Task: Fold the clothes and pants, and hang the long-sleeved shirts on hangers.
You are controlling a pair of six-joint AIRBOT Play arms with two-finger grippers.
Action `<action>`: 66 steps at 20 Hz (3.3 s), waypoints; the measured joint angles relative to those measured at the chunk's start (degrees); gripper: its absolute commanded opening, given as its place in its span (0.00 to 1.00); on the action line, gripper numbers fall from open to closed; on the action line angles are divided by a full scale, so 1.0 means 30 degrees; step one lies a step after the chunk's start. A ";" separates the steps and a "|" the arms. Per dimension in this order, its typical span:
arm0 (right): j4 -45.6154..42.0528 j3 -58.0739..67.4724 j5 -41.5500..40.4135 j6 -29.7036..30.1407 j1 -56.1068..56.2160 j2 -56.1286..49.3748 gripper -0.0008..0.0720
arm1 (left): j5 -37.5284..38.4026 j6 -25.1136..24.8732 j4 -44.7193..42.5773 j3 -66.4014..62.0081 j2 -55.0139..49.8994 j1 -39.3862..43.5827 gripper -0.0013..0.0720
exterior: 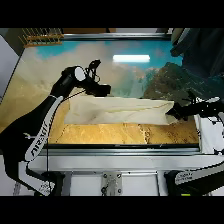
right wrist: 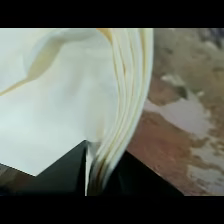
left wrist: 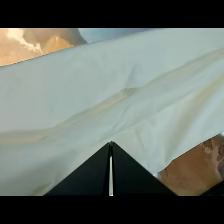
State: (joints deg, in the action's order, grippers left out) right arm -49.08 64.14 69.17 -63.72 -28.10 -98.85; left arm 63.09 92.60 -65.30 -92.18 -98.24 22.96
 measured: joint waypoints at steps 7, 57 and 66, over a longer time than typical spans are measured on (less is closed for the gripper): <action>-0.0831 0.0991 0.0838 -0.0372 0.0816 0.1479 0.02 | -0.2229 0.0131 0.3016 -0.0036 -0.2142 0.0933 0.03; -0.0889 1.3610 -0.5107 -0.7643 2.2826 -0.3730 0.92 | 0.5027 -0.1100 -0.0321 -0.6360 -0.0204 -0.8225 0.03; -0.1413 0.8983 -0.4998 -0.5960 1.9198 0.0444 0.92 | 0.5442 -0.1559 -0.0393 -0.6339 0.0648 -0.7868 0.03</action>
State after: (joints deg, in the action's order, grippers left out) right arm -53.32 91.09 54.17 -81.60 29.50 -97.51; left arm 79.42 87.92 -66.48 -111.20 -96.29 -0.64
